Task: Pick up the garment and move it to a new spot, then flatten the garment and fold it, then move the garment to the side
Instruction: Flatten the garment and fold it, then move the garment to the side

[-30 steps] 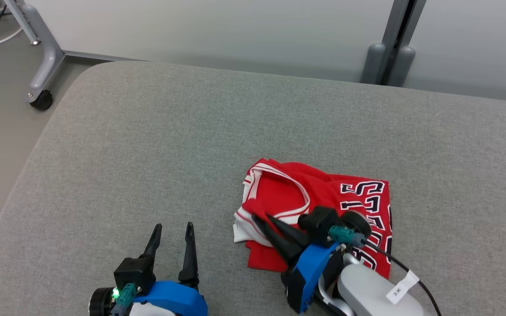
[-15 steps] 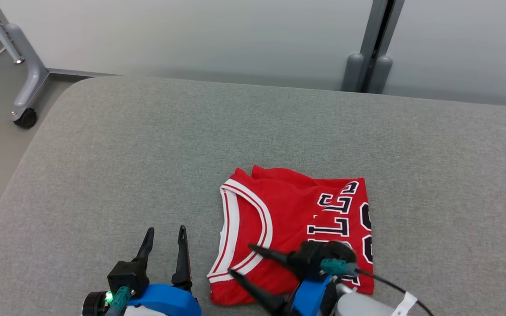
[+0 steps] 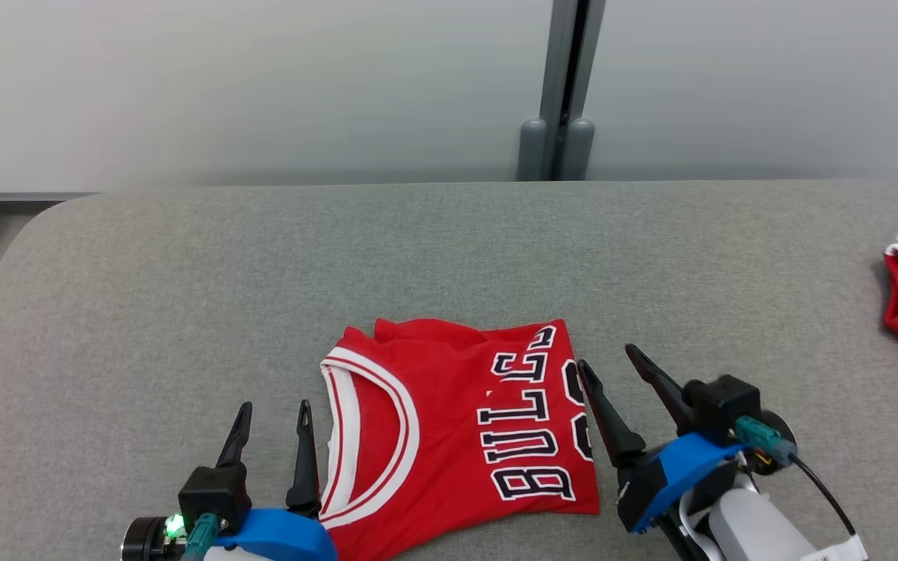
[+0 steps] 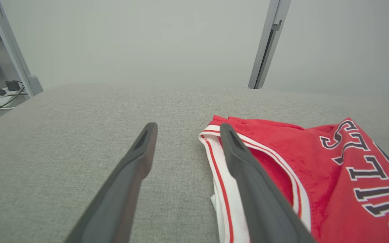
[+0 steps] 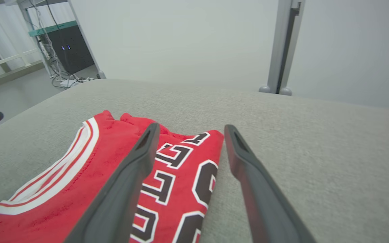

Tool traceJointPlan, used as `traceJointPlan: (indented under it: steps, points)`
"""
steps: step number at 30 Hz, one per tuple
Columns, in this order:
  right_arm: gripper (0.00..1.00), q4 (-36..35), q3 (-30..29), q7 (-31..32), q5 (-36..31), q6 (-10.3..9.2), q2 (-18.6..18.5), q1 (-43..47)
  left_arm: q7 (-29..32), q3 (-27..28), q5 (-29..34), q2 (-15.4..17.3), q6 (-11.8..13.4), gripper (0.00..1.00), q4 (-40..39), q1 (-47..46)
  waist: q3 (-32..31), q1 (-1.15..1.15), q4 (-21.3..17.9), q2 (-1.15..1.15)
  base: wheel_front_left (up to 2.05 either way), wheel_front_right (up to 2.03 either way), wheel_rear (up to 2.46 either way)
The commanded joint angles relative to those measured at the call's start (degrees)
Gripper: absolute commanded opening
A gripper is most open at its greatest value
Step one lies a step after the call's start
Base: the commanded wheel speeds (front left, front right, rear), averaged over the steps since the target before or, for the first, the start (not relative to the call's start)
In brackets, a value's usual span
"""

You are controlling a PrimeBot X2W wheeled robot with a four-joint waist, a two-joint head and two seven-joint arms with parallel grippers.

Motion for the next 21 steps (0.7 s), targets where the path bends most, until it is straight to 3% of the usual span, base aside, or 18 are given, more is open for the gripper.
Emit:
traceJointPlan:
  steps: [1, 8, 21]
  points:
    - [1.0, -0.83, -2.75, -0.26, -2.03, 0.0, 0.81, 2.34, -0.14, 0.49, 1.16, 0.03, -0.22, 1.0, -0.22, 0.97, -1.24, 0.0, -1.55, 0.0, 0.0, 0.0, 0.0]
    - [1.0, -2.28, -12.45, -0.27, -7.5, 0.0, 3.39, 10.05, -0.15, 0.73, 2.61, 0.03, -0.28, 1.0, -0.84, 4.15, -2.86, 0.0, -4.14, 0.0, 0.0, 0.0, 0.0]
    - [1.0, -2.49, -13.08, -0.27, -6.7, 0.0, 3.89, 11.63, -0.15, 0.39, 1.98, 0.02, 0.04, 1.0, -1.51, 4.29, -2.54, 0.0, -4.87, 0.0, 0.0, 0.0, 0.0]
